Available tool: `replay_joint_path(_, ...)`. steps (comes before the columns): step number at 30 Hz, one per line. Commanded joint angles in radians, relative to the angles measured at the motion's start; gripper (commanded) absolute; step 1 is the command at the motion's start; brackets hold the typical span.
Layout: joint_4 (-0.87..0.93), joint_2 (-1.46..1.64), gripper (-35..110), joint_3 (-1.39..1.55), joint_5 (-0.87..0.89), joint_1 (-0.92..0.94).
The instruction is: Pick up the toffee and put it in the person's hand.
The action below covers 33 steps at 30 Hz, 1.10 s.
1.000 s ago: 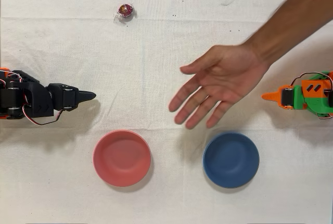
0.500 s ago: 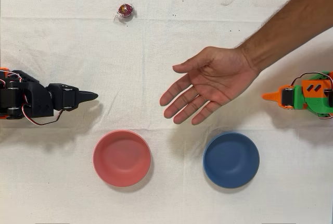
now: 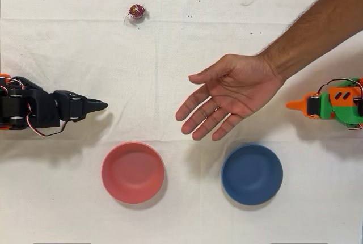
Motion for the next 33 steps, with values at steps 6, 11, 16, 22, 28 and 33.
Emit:
replay_joint_path(6, 0.086, -0.218, 14, -0.328, 0.034, -0.034)
replay_joint_path(11, 0.146, -0.362, 16, -0.494, 0.055, -0.049)
replay_joint_path(16, 0.215, -0.535, 17, -0.68, 0.054, -0.075)
replay_joint_path(22, 0.252, -0.718, 16, -0.847, 0.012, -0.115)
replay_joint_path(28, 0.21, -0.873, 18, -0.922, -0.021, -0.184)
replay_joint_path(33, 0.17, -1.039, 20, -1.019, -0.035, -0.27)
